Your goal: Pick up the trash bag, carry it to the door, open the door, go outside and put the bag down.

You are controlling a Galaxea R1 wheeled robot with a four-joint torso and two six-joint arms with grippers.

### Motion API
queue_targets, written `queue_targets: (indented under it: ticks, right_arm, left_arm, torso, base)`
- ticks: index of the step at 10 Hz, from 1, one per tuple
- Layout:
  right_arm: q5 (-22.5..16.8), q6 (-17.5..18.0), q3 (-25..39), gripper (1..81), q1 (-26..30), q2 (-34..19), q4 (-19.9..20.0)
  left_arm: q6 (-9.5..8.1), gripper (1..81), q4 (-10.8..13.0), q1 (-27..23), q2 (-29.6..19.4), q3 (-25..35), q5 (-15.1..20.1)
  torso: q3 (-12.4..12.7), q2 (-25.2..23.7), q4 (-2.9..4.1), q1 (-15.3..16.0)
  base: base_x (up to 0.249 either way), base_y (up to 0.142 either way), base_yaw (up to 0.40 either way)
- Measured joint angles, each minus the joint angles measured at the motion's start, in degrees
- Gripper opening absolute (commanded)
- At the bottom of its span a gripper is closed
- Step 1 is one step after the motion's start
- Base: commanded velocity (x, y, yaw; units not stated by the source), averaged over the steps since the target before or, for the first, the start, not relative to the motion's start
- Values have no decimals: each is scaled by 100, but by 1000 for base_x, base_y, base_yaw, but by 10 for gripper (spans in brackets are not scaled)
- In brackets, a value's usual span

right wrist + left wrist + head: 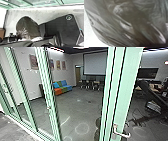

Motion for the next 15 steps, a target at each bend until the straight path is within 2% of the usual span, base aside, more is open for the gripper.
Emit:
queue_targets:
  ticks: [3,5,7,11,15]
  right_arm:
    - [173,15,1111,811,117,-911,49]
    - [187,21,1899,811,566,-1425,77]
    - [52,30,2342,811,1123,-1858,165]
    - [-596,41,2968,811,2277,-2354,551]
    - [-1321,45,3078,811,3510,-2566,1314]
  left_arm:
    - [0,10,0,-15,2,0,2]
    - [0,10,0,-15,5,0,2]
    - [0,10,0,-15,7,0,0]
    - [-2,10,-2,-17,35,-6,0]
    - [-5,10,-2,-17,33,-6,-6]
  torso:
    - [0,0,0,-2]
    - [0,0,0,0]
    - [0,0,0,0]
    - [0,0,0,0]
    - [-2,0,0,0]
  base:
    - [0,0,0]
    - [0,0,0]
    - [0,0,0]
    - [0,0,0]
    - [0,0,0]
